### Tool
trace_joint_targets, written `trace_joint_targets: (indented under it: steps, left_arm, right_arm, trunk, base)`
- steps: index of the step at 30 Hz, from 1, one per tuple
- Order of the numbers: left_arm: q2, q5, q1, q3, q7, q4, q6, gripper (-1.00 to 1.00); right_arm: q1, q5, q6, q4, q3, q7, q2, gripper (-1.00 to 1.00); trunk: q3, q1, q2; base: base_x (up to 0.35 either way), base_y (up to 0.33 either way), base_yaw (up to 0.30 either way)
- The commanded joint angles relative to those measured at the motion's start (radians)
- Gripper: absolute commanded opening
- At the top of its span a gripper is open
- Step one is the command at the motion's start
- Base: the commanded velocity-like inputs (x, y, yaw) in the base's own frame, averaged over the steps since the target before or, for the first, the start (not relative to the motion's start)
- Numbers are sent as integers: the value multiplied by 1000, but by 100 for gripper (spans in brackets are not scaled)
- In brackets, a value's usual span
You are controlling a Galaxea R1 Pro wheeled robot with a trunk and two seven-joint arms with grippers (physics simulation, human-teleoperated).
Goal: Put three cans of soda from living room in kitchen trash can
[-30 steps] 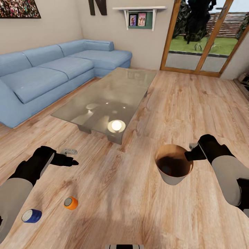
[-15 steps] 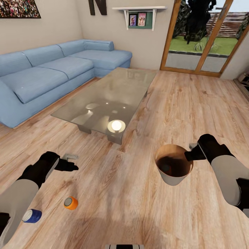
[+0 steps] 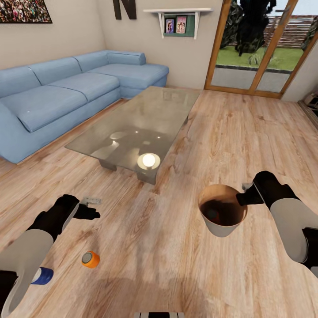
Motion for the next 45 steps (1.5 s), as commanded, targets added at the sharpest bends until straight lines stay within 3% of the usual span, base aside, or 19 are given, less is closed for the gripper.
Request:
trace_joint_targets:
  steps: [1,7,9,12,17,26,32,36,45]
  left_arm:
    - [-1,0,0,0,1,0,0,100]
    - [-2,3,0,-2,3,-1,2,100]
    - [-2,3,1,-1,12,0,2,100]
    - [-4,6,1,-2,50,0,3,100]
    - [-48,2,1,0,129,-1,3,100]
    - [-62,6,1,4,168,-1,4,100]
    - [-63,6,1,4,168,0,3,100]
    - [-63,4,1,4,169,0,2,100]
    - [-63,6,1,4,170,0,0,100]
  right_arm:
    - [-1,-7,3,0,-1,5,-1,-100]
    - [-30,-3,44,0,3,5,-16,-100]
    - [-118,-1,44,8,6,7,-58,-100]
    - [-194,0,44,13,11,7,-90,-100]
    - [-282,40,44,16,46,8,-137,-100]
    - [-372,75,44,25,60,9,-149,-100]
    - [-484,80,44,162,62,9,-153,-100]
    - [-505,80,44,191,63,9,-154,-100]
    - [-511,80,44,201,67,9,-155,-100]
  trunk:
    - [0,0,0]
    - [-23,23,-42]
    - [-33,31,-56]
    - [-46,42,-77]
    - [-70,61,-112]
    - [-112,96,-175]
    - [-140,119,-217]
    - [-159,134,-245]
    - [-171,134,-245]
  base:
    - [0,0,0]
    - [0,0,0]
    - [0,0,0]
    - [0,0,0]
    - [0,0,0]
    - [0,0,0]
    - [0,0,0]
    - [0,0,0]
    - [-6,23,0]
